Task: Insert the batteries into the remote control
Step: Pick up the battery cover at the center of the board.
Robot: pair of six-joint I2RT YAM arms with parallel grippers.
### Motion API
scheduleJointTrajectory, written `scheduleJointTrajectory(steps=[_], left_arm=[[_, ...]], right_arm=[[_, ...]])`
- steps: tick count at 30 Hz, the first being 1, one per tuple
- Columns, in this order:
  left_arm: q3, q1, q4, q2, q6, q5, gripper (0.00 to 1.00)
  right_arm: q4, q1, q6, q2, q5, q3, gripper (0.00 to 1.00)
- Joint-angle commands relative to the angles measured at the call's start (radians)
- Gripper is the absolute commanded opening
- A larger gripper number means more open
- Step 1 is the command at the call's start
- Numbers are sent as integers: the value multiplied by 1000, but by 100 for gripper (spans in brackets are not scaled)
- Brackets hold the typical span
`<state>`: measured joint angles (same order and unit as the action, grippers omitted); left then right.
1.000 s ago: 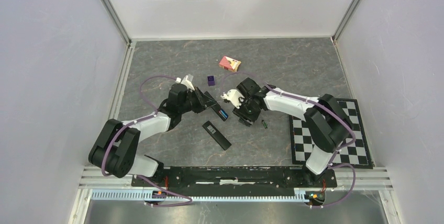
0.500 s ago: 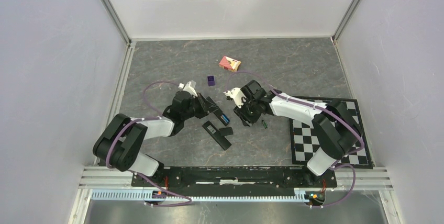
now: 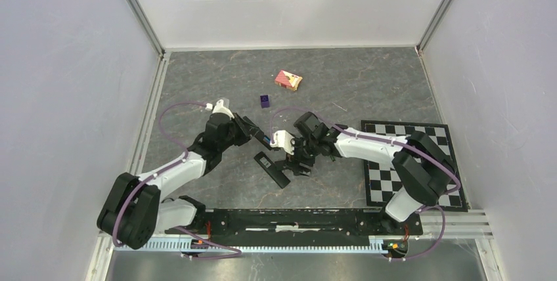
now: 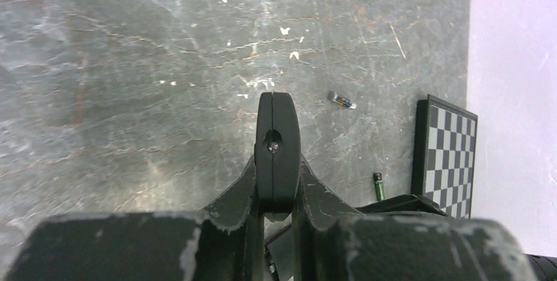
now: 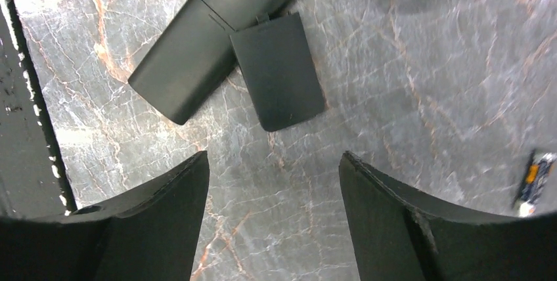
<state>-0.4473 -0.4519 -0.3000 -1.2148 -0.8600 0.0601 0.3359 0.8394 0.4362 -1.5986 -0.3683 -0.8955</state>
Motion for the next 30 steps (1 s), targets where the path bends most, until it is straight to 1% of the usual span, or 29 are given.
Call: scheduleJointTrajectory(steps=[1, 7, 13, 16, 22, 25, 30], left_arm=[[-70, 25, 162, 61, 35, -54, 2], [-109, 58, 281, 113, 27, -55, 2], [-133, 85, 351, 157, 28, -54, 2], [-140, 97, 368, 171, 33, -53, 2], [-137, 106, 373, 186, 33, -42, 2], [-131, 107, 374, 190, 33, -39, 2], [-123, 110, 371, 197, 36, -35, 2]], right_arm=[[33, -3, 169, -54, -72, -107, 77], [77, -1, 219, -137, -92, -189, 75], [98, 20, 263, -173, -120, -196, 73], [92, 30, 278, -192, -131, -181, 72], [103, 33, 266, -246, -121, -204, 63], [112, 35, 248, -255, -98, -212, 58], [135, 49, 225, -264, -34, -212, 55]])
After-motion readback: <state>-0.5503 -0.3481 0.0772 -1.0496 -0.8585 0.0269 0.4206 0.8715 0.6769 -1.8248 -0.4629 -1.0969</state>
